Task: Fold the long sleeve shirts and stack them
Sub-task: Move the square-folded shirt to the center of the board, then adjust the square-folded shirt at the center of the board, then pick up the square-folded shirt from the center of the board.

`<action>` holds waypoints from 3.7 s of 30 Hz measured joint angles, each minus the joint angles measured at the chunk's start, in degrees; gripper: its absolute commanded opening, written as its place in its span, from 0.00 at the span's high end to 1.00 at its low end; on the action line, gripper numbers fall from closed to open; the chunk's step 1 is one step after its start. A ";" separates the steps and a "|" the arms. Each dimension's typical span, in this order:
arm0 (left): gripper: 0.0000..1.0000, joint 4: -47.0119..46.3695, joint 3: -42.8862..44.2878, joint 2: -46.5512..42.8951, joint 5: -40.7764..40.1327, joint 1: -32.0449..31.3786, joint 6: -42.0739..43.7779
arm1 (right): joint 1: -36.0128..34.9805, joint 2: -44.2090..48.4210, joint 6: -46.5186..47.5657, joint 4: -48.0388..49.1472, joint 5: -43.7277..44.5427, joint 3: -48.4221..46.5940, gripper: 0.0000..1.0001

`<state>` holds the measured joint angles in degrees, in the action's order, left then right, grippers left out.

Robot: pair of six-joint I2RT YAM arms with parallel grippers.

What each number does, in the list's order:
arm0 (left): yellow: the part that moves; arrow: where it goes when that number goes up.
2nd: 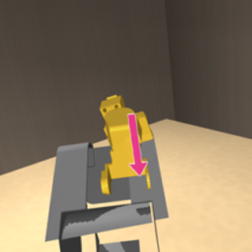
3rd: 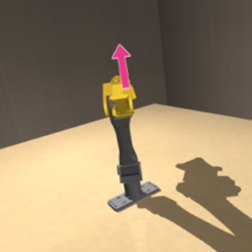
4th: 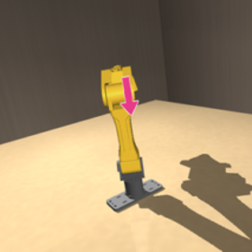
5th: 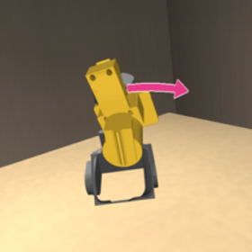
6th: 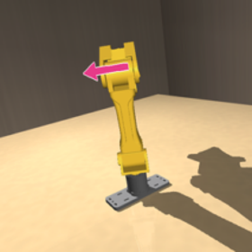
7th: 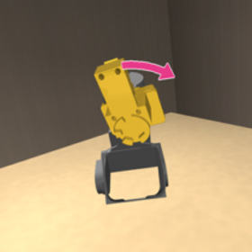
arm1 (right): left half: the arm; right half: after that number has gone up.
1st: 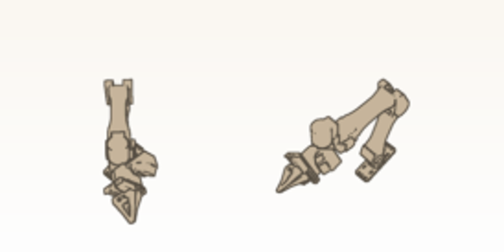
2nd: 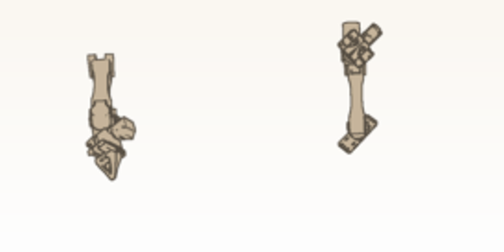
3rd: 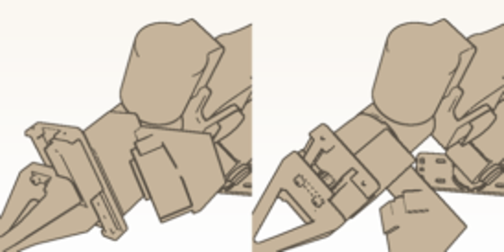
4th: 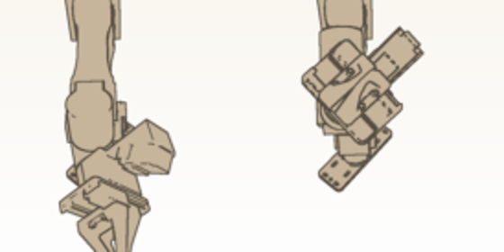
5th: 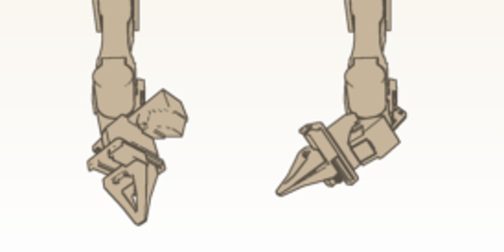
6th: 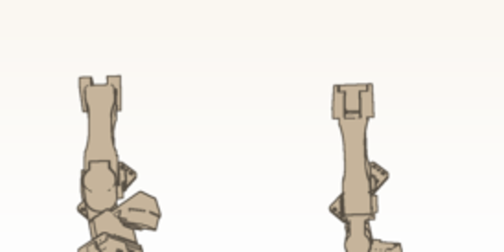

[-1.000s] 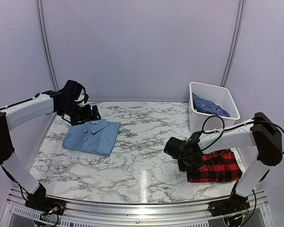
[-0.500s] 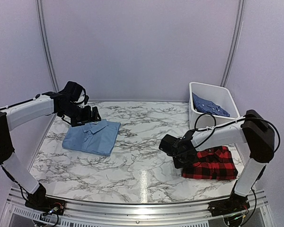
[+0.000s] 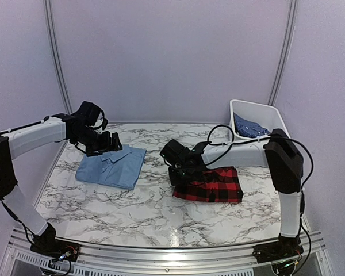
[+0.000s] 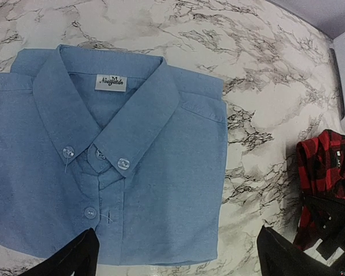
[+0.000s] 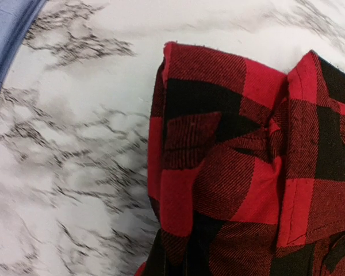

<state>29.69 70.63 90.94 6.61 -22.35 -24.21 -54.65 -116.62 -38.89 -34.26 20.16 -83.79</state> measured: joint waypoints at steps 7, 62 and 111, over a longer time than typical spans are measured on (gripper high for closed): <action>0.01 -0.13 -0.63 0.00 -0.07 0.00 0.07 | -0.09 -9.79 2.97 2.36 -4.33 -13.00 1.00; 0.01 -2.78 -0.26 5.51 -4.37 19.23 0.59 | 4.37 -27.34 2.56 24.59 -33.07 -29.31 0.78; 0.42 -14.19 -6.16 16.06 7.87 15.74 -5.29 | 12.31 -35.01 15.19 11.72 -30.82 -46.36 0.53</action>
<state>15.51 64.47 107.00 14.48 -6.61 -29.50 -42.35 -151.63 -23.70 -22.55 -10.66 -130.15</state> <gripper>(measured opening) 0.652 0.494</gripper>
